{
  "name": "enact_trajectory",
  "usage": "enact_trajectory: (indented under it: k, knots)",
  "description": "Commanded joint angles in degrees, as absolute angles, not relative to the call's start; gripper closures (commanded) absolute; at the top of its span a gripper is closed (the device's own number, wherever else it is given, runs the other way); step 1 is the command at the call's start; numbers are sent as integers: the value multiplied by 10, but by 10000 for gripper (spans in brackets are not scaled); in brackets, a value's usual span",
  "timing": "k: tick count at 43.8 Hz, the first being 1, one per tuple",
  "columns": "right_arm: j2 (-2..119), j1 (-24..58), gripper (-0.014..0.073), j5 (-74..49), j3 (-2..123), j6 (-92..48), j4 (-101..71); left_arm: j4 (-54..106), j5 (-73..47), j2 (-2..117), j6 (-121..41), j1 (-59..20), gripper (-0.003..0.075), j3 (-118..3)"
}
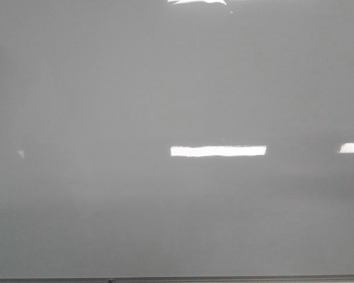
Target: Write number 6 on whiteboard
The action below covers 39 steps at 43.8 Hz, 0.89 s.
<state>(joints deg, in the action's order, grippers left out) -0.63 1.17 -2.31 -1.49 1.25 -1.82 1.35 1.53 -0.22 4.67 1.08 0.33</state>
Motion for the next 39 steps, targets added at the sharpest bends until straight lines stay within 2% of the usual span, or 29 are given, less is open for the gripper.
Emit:
enact_trajectory:
  k: [1,25,39]
  knots:
    - [-16,9,662,24,-13,12,-19,17,58,-10,46,11,741,5]
    - [-16,9,662,24,-13,12,-19,17,58,-10,46,11,741,5]
    - [-16,9,662,78,2,12,-19,15,89,-10,46,11,741,4]
